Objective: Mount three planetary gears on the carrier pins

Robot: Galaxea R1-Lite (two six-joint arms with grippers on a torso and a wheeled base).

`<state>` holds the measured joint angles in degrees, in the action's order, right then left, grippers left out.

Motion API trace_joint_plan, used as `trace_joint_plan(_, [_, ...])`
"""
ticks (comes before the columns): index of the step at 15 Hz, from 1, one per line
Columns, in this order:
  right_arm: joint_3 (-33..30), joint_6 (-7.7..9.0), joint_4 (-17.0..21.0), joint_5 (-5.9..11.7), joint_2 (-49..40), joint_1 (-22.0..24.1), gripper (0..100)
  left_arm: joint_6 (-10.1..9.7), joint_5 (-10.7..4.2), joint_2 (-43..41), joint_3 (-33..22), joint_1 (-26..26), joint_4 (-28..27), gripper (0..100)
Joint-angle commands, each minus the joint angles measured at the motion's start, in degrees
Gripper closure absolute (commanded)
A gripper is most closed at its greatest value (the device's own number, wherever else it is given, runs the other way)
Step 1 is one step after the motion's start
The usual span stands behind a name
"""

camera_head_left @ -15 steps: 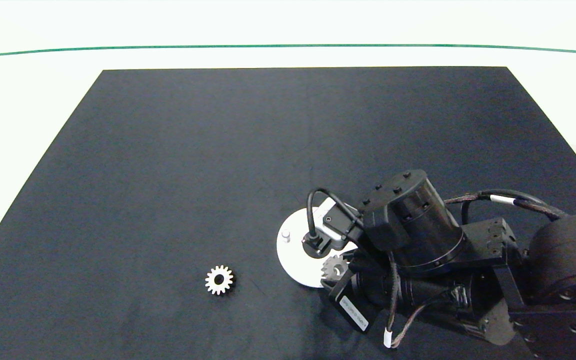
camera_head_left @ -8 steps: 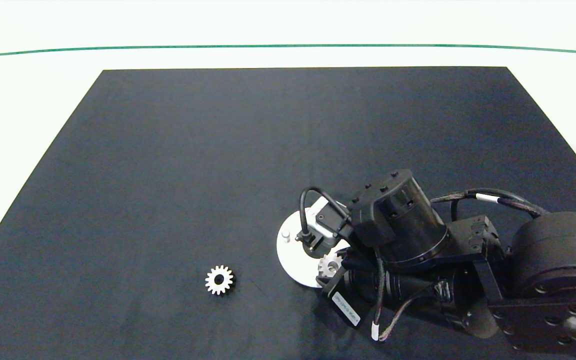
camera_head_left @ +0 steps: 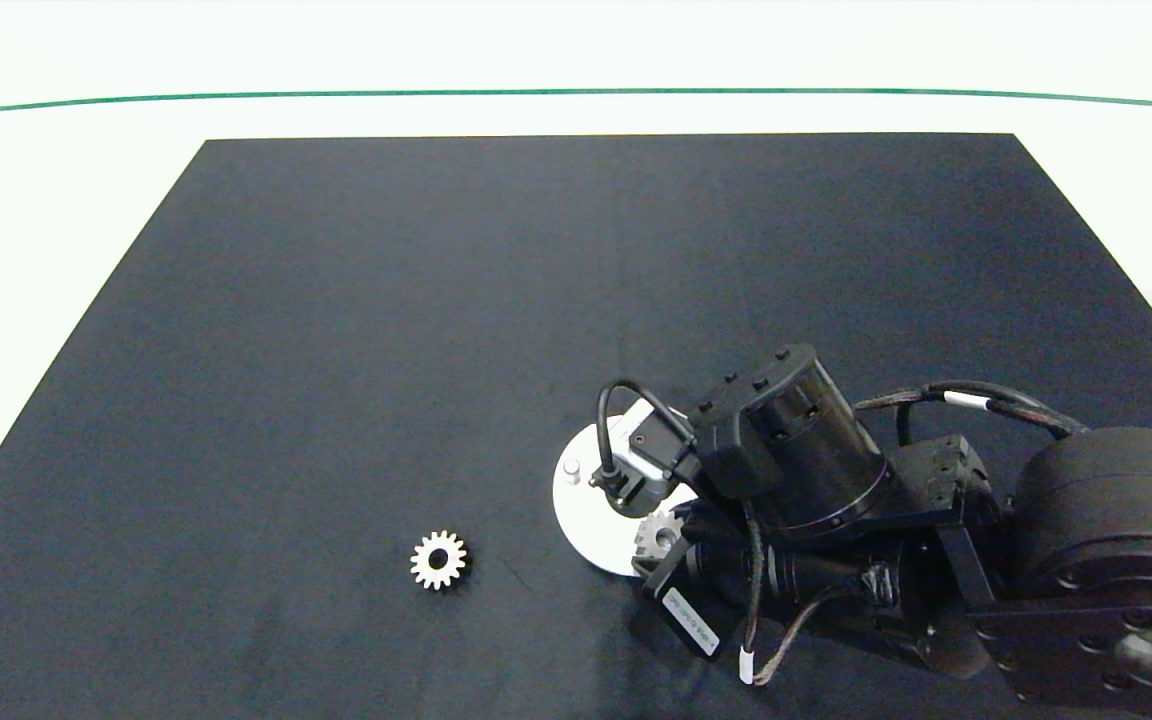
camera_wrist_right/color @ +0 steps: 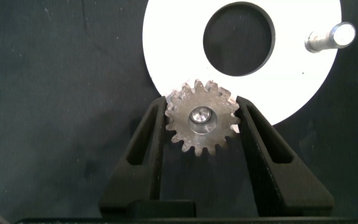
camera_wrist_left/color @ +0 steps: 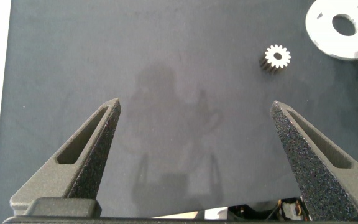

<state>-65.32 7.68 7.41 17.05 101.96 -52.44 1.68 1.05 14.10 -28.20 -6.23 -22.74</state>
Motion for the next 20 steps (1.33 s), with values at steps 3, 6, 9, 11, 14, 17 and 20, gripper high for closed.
trace_joint_plan(3, [0.2,0.14,0.1,0.44,-0.1,0.1,0,-0.01,0.01,0.1,-0.4,0.0,-0.1,0])
trace_joint_plan(6, [0.2,0.05,0.0,0.44,-0.2,0.2,0,0.08,0.01,0.1,-0.4,0.0,-0.2,0])
trace_joint_plan(9, [3.5,0.05,0.1,3.16,-8.8,0.3,0,-0.01,0.01,0.0,-0.4,0.0,-0.2,0])
trace_joint_plan(11, [7.0,0.14,0.1,4.39,-18.0,4.1,0,-0.01,0.01,-0.1,-0.2,-0.2,-0.2,0])
trace_joint_plan(14, [10.2,0.41,0.4,3.6,-25.0,16.6,0,-0.1,0.01,-0.1,-0.4,-1.0,-0.2,0])
trace_joint_plan(17, [14.1,0.32,0.9,-2.03,-25.5,28.2,0,-0.19,0.01,-0.7,-0.4,-1.0,-0.3,0])
trace_joint_plan(20, [13.9,0.05,-0.4,-7.39,-22.7,33.0,0,-0.1,0.01,-1.1,-0.4,-1.0,-0.3,0])
